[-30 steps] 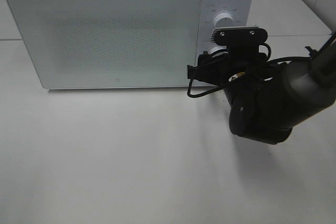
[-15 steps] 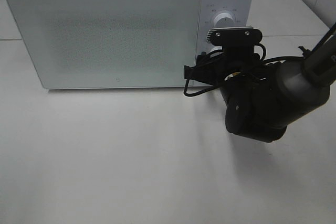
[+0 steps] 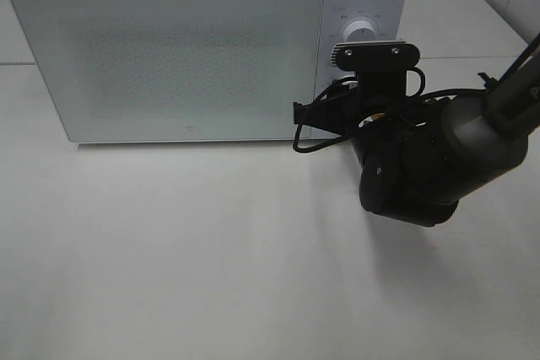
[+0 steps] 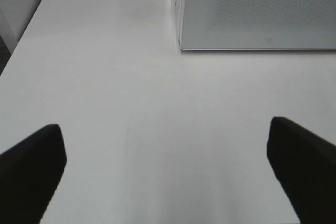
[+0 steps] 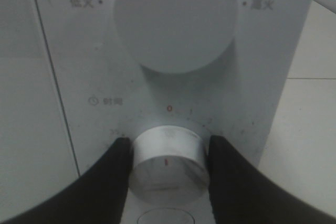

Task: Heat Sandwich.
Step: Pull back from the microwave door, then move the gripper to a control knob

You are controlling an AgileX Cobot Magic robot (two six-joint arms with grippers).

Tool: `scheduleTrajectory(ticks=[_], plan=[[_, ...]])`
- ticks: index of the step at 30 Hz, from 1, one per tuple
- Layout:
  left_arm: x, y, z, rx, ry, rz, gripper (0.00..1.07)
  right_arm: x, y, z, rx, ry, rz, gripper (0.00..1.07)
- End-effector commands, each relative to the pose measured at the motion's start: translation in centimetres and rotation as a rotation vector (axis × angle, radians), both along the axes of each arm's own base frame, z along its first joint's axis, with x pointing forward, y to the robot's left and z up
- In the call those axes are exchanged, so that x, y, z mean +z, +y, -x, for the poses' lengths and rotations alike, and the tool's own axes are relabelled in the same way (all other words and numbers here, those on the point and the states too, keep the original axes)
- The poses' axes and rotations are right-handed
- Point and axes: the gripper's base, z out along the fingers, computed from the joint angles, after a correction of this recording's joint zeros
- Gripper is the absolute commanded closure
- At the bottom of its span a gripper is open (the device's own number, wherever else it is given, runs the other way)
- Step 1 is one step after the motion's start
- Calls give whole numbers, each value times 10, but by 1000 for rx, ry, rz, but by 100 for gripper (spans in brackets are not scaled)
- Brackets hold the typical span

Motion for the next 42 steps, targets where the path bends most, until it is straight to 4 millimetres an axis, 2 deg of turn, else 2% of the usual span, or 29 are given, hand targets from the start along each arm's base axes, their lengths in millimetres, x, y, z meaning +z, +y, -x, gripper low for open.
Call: scheduleTrajectory(ticks=[1, 16, 20, 24, 31, 38, 42], plan=[[-1, 0, 4, -1, -23, 0, 5, 1, 0, -2, 0, -13, 2, 99], [-1, 0, 4, -1, -23, 0, 5, 4, -1, -3, -32, -48, -112, 97], [-1, 0, 4, -1, -23, 0, 5, 6, -1, -3, -60, -72, -237, 97], [-1, 0, 4, -1, -23, 0, 5, 7, 0, -3, -99, -78, -480, 97], [-1, 0, 4, -1, -23, 0, 5, 8, 3, -4, -104, -78, -702, 96], [-1, 0, 4, -1, -23, 0, 5, 5, 4, -3, -170, -36, -1024, 96], [-1, 0, 4, -1, -23, 0, 5, 5, 4, -3, -195, -27, -1128, 96]])
